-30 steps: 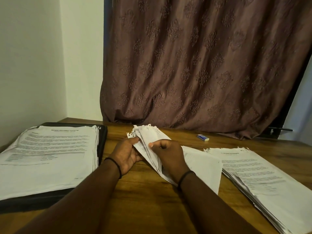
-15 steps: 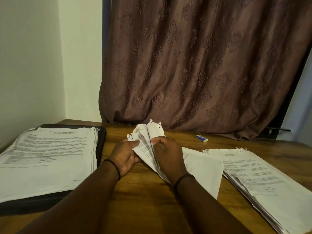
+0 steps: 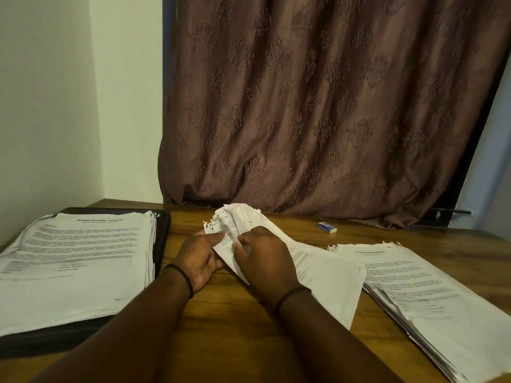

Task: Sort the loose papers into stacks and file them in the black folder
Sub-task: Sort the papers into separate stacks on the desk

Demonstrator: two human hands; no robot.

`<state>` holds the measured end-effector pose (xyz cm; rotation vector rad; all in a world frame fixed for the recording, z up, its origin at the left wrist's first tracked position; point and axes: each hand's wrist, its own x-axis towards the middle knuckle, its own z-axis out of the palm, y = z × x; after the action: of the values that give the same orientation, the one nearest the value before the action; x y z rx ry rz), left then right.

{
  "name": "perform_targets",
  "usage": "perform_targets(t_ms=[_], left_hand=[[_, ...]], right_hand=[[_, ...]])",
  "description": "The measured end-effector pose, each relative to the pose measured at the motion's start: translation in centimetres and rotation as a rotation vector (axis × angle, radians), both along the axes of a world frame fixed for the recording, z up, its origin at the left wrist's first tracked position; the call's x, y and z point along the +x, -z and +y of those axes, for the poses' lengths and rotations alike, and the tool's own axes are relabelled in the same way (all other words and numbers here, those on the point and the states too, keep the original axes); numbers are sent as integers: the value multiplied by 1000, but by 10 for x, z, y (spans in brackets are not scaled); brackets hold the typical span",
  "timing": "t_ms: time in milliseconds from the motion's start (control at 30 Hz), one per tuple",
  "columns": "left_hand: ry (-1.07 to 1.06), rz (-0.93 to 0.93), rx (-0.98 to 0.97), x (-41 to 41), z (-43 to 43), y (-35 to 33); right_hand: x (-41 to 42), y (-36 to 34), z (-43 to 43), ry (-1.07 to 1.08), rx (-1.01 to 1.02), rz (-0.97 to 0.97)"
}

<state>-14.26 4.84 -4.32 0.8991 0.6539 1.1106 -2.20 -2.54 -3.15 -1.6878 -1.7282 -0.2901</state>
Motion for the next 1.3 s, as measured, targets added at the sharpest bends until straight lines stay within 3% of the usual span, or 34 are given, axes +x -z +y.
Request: perform_targets(t_ms=[267, 533, 833, 967, 1133, 1233, 1300], left_hand=[[-11, 12, -17, 0, -1, -1], [-62, 53, 37, -1, -7, -4], [-198, 372, 162, 9, -20, -8], [-470, 559, 261, 8, -19, -18], [-868, 537, 416, -7, -27, -68], [-1008, 538, 557, -19, -35, -107], [-1071, 553, 628, -27, -42, -129]], right_hand=[[3, -1, 0, 38, 24, 22], [8, -1, 2, 114, 147, 237], [9, -1, 3, 99, 190, 214], [8, -3, 1, 75, 187, 206], [6, -6, -2, 53, 204, 123], [2, -5, -6, -25, -2, 117], [-2, -4, -8, -93, -157, 229]])
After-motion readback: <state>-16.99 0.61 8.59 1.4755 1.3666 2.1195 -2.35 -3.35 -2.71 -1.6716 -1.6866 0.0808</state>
